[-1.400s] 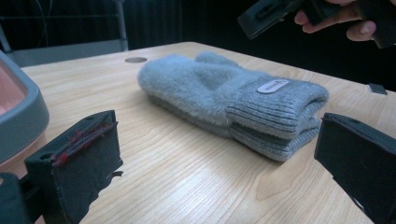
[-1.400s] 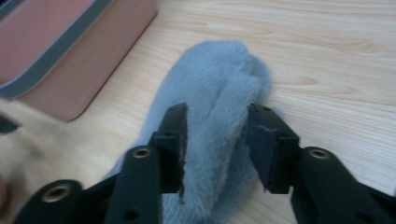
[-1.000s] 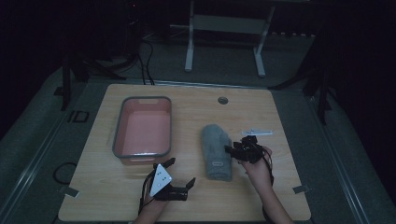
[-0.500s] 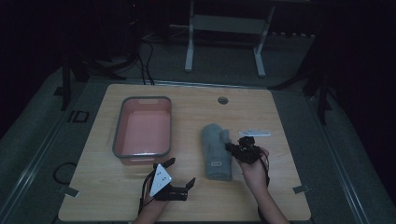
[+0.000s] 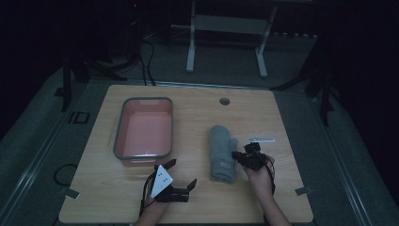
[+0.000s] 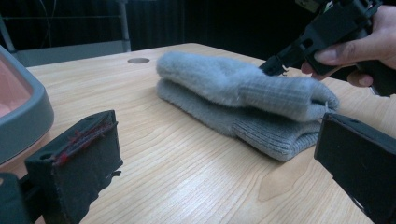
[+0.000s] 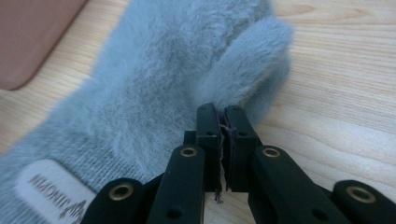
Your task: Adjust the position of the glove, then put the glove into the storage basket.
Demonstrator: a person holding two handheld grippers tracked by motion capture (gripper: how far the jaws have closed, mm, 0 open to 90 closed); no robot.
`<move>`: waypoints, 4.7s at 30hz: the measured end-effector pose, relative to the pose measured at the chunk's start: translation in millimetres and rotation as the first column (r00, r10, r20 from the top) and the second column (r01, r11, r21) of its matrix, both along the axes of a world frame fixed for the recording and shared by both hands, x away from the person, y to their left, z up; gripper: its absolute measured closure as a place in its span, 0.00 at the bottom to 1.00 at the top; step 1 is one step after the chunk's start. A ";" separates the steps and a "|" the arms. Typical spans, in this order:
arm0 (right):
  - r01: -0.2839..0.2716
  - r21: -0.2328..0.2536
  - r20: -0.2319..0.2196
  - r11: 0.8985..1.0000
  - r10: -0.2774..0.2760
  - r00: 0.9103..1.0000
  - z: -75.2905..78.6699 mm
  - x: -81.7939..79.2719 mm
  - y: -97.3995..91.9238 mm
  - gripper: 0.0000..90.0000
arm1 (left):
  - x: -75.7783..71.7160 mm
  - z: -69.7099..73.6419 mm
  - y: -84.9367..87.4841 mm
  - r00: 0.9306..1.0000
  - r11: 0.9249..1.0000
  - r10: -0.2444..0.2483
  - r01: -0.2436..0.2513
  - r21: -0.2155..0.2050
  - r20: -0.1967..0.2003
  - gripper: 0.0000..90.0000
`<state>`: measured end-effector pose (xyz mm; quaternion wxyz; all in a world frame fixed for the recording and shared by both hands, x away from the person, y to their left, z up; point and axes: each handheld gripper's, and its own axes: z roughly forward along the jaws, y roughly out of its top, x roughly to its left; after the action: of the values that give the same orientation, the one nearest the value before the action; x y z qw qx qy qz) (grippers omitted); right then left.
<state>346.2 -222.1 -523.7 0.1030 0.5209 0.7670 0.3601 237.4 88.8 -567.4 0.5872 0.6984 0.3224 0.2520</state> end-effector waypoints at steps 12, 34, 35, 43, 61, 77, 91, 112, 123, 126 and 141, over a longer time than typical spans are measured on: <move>-0.017 0.032 0.040 0.999 0.016 0.999 13.3 -2.6 -4.3 0.68 | 8.9 2.3 -1.6 0.995 1.000 0.008 -0.006 0.016 -0.097 0.01; -0.083 0.016 0.076 0.996 0.082 0.994 26.3 -5.9 -7.9 0.55 | 62.2 58.9 -44.7 0.961 0.991 -0.132 0.136 0.001 -0.243 0.01; -0.087 0.016 0.075 0.996 0.085 0.994 26.0 -5.2 -7.8 0.53 | 65.8 58.3 -47.0 0.958 0.991 -0.132 0.137 0.003 -0.254 0.01; -0.081 0.023 0.077 0.996 0.079 0.994 24.4 -0.8 -4.9 0.49 | 92.0 45.0 -63.5 0.922 0.992 -0.086 0.115 0.055 -0.378 0.06; -0.081 0.012 -0.070 0.997 0.081 0.994 -12.2 17.0 -4.2 0.50 | 116.6 14.3 -74.3 0.842 0.987 -0.068 0.136 0.088 -0.535 0.23; -0.146 0.062 -0.124 0.987 0.153 0.980 -19.9 25.1 -4.3 0.72 | 132.6 3.8 -81.9 0.756 0.970 -0.204 0.242 -0.024 -0.622 0.54; -0.140 0.033 -0.078 0.990 0.142 0.987 -10.7 16.2 0.0 0.89 | 129.3 12.8 -81.9 0.781 0.953 -0.271 0.300 -0.042 -0.563 0.89; -0.180 0.090 0.061 0.979 0.175 0.983 60.7 11.3 10.3 0.90 | 133.2 89.9 -55.5 0.826 0.936 -0.312 0.352 -0.003 -0.469 0.90; -0.224 0.099 0.092 0.969 0.216 0.972 85.6 20.9 40.0 0.90 | 141.2 116.5 -22.5 0.835 0.939 -0.297 0.344 0.019 -0.463 0.90; -0.239 0.109 0.092 0.965 0.229 0.969 90.0 24.9 50.9 0.90 | 142.4 122.1 -10.2 0.838 0.941 -0.288 0.338 0.027 -0.464 0.90; -0.326 0.085 0.115 0.942 0.316 0.942 111.6 44.3 127.6 0.90 | 143.6 144.3 65.2 0.862 0.964 -0.208 0.262 0.054 -0.463 0.89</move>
<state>390.4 -94.5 -412.1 0.0540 0.3749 0.8160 0.4367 381.0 153.9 -423.1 0.4811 0.8044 0.3475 0.0268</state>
